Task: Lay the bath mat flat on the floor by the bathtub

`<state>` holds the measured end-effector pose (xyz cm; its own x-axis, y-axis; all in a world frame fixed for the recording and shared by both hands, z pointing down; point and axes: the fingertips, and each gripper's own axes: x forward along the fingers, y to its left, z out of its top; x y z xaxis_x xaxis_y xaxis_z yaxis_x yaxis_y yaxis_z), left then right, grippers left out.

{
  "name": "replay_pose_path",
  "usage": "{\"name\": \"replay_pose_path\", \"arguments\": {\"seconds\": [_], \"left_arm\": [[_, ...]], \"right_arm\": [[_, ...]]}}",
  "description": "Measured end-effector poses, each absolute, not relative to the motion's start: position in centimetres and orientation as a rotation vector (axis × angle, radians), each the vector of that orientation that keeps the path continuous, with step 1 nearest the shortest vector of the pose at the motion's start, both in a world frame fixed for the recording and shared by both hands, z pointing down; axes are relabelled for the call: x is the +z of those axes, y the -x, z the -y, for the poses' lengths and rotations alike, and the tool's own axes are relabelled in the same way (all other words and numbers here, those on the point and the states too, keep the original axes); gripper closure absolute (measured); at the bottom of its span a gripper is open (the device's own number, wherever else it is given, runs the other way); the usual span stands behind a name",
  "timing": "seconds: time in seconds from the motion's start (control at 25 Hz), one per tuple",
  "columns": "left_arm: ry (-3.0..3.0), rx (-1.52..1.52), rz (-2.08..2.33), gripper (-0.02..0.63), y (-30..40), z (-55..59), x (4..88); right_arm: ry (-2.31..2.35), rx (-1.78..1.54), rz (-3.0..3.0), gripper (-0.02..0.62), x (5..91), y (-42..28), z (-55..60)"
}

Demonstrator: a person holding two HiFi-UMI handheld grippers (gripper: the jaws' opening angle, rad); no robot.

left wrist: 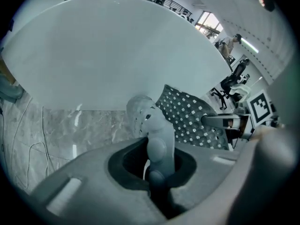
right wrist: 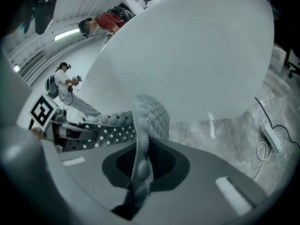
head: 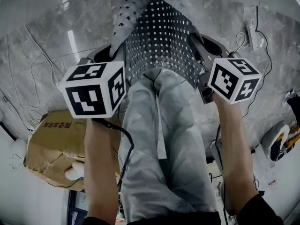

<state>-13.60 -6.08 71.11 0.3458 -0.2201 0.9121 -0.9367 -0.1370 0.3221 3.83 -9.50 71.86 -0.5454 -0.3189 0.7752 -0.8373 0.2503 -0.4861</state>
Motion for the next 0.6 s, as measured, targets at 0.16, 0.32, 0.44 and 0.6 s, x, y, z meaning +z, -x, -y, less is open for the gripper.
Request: {"name": "replay_pose_path", "arguments": {"seconds": [0.16,0.32,0.44,0.6], "left_arm": [[-1.594,0.881,1.061,0.586,13.0,6.1,73.2],[-1.584,0.878,1.06,0.586,12.9,6.4,75.0],[-1.592,0.897,1.04,0.586,12.5,6.7,76.2],[-1.608,0.937,1.01,0.586,12.6,6.9,77.7]], "right_arm": [[-1.039,1.256,1.983,0.575,73.7,-4.4,9.8],[-1.031,1.247,1.974,0.575,75.6,-4.5,10.4],[-1.03,1.244,1.965,0.575,77.1,-4.8,10.8],[-1.038,1.245,1.948,0.575,78.8,-5.2,10.9]]}}
